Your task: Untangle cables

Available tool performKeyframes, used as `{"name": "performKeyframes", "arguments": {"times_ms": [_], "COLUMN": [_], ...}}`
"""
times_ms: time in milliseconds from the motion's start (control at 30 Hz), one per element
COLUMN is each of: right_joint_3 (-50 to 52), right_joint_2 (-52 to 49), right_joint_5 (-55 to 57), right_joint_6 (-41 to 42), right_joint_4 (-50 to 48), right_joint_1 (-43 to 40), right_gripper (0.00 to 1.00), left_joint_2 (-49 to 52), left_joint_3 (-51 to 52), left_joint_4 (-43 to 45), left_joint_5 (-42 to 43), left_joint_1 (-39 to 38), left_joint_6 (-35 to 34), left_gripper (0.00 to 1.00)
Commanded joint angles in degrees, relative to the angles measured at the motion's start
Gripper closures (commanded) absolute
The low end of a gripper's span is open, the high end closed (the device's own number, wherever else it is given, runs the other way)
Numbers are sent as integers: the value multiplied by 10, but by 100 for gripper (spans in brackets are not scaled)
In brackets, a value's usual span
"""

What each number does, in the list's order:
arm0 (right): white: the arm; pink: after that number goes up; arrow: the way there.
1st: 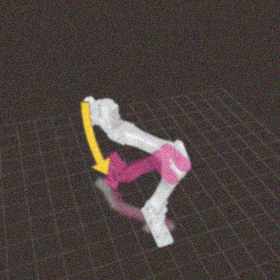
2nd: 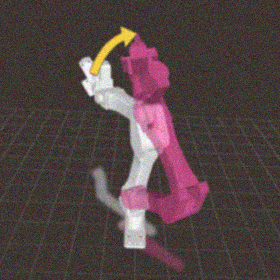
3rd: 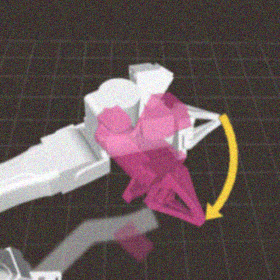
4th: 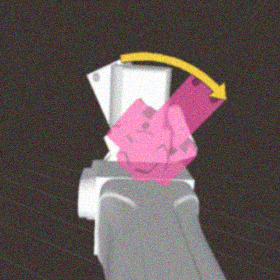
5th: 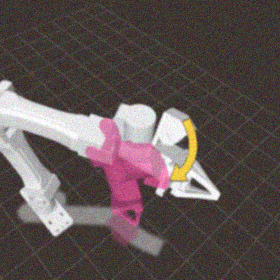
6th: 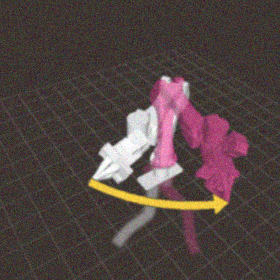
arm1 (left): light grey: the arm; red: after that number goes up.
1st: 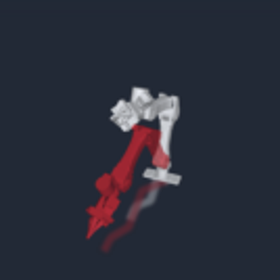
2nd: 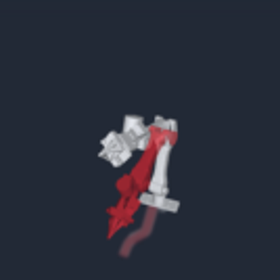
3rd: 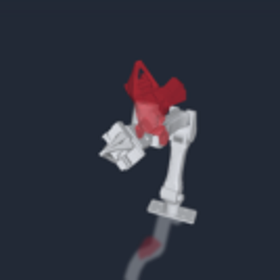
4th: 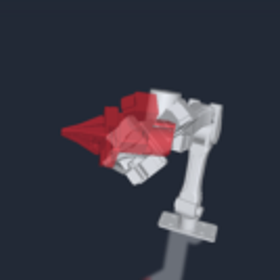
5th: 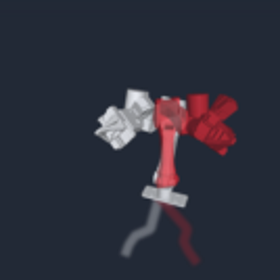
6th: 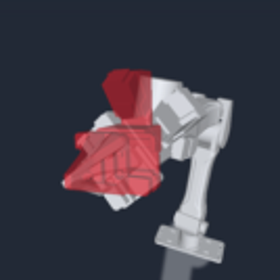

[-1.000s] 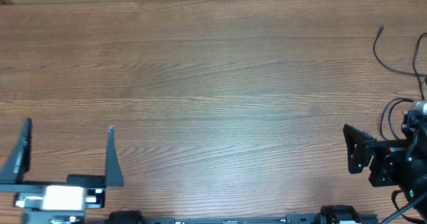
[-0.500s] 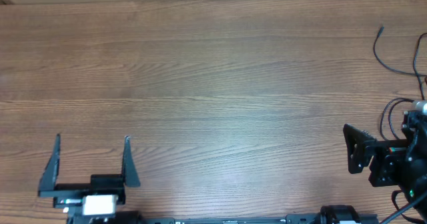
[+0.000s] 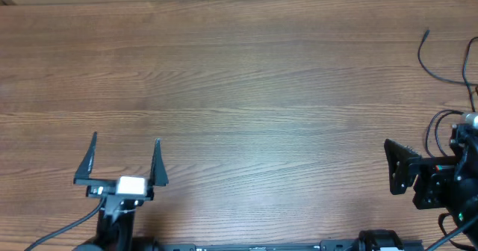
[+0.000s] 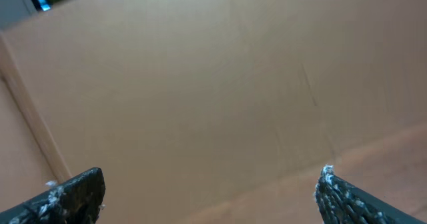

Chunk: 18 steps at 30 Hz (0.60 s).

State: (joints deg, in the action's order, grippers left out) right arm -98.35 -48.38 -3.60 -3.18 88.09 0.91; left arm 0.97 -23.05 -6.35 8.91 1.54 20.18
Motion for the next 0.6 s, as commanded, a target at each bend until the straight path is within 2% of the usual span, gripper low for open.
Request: {"name": "performKeyframes", "arguments": {"times_ms": [0, 433, 567], "right_joint_3": [-3, -3, -3], "right_joint_2": [0, 0, 0], "right_joint_5": [5, 5, 5], "right_joint_6": [2, 2, 2], "right_joint_4": [-3, -3, -3], "right_joint_1": [4, 4, 4], "right_gripper": [0, 0, 0], "left_joint_2": [-7, -7, -8], "left_joint_3": [28, 119, 160], "left_joint_4": [3, 9, 50], "left_joint_5": [-5, 3, 3], "left_joint_1": [3, 3, 3], "left_joint_6": [17, 15, 17], "left_gripper": [0, 0, 0]}}
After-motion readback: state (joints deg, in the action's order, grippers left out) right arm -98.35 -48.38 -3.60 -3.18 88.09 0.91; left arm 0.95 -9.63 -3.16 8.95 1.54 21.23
